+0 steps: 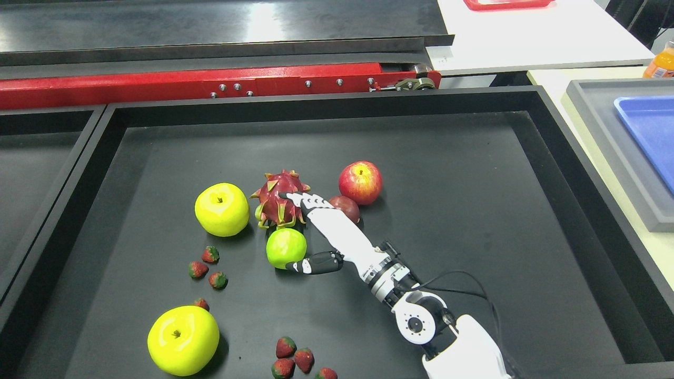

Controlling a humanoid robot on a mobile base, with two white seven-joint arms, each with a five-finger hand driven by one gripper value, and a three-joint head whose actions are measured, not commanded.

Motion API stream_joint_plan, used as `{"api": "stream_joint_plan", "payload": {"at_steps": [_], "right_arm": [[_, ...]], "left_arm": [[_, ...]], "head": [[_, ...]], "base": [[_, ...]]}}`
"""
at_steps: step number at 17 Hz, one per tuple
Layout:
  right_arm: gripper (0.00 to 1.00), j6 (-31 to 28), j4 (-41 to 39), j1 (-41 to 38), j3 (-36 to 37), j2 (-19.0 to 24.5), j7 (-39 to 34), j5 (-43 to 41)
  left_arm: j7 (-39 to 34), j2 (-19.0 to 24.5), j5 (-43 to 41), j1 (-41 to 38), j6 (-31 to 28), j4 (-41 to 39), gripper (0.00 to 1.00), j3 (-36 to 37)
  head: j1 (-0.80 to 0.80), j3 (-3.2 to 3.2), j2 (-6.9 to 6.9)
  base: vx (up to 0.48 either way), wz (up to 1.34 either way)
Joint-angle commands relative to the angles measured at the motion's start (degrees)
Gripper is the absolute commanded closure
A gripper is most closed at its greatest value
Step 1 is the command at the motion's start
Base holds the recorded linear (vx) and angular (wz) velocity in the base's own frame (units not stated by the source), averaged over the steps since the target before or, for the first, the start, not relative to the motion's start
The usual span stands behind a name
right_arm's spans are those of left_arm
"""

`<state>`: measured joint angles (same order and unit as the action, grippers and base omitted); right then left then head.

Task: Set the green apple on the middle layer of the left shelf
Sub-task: 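Open the right hand and withdraw it from the green apple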

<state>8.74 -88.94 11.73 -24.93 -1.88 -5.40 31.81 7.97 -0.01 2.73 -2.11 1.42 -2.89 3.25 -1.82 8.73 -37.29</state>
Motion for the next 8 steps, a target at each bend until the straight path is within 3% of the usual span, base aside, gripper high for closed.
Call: {"api": "stream_joint_plan", "payload": {"at_steps": [1,4,8], "right_arm": [[0.00,0.1,0.3,-4.9,16.6,0.9,0.5,-19.8],[0.00,0.1,-3.7,-9.5,25.4,0.9,-0.9,-31.7],[0.00,1.4,-5.4,-14.7,27.0,0.9,-3.5,-36.5]], "left_arm": [[0.0,1.0,0.0,0.0,0.0,0.0,0.00,0.0],[0.0,1.0,0.0,0.0,0.0,0.0,0.00,0.0],[-0.1,1.0,0.0,0.0,0.0,0.1,0.00,0.0]], "head": [[0.00,0.00,0.00],[0.00,0.00,0.00],[0.00,0.00,0.00]], "base": [[0.011,-0.01],[0.004,-0.01],[0.001,0.00]]}}
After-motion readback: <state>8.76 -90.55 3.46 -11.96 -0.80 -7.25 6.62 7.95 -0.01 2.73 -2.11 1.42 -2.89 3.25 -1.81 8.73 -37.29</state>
